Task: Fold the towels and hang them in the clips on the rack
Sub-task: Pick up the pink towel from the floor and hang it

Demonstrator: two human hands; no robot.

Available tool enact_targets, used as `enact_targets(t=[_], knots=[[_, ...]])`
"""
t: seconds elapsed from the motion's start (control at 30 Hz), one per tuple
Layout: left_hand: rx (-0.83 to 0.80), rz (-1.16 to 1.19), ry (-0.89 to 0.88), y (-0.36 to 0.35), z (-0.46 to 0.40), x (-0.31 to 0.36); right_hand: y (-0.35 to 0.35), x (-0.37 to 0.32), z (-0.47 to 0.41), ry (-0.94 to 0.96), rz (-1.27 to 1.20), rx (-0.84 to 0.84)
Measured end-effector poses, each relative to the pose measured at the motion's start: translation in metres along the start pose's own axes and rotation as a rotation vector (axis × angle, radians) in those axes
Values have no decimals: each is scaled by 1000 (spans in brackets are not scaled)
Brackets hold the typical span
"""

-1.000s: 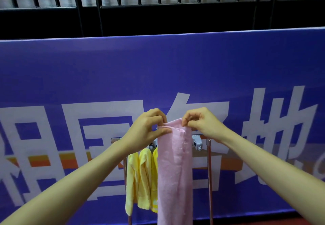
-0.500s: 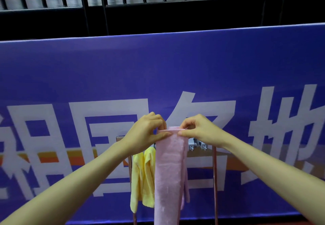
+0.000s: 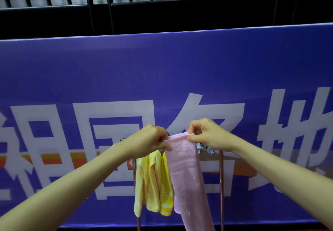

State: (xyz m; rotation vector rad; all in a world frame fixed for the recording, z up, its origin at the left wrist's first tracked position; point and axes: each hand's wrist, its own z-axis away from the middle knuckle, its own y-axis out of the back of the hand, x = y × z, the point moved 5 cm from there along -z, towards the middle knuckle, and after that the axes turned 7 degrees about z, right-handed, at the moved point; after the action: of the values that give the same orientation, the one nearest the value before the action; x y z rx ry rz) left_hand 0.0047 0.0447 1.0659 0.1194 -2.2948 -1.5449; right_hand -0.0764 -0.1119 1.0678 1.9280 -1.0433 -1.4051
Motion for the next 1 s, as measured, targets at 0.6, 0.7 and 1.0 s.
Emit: enact_targets(t=[0.6, 0.7, 1.0], knots=[[405, 485, 123, 2, -16, 9, 9, 9, -9, -44, -49, 81], [444, 518, 145, 6, -18, 5, 7, 6, -11, 0, -87, 85], [479, 663, 181, 6, -19, -8, 16, -3, -26, 67, -39, 190]])
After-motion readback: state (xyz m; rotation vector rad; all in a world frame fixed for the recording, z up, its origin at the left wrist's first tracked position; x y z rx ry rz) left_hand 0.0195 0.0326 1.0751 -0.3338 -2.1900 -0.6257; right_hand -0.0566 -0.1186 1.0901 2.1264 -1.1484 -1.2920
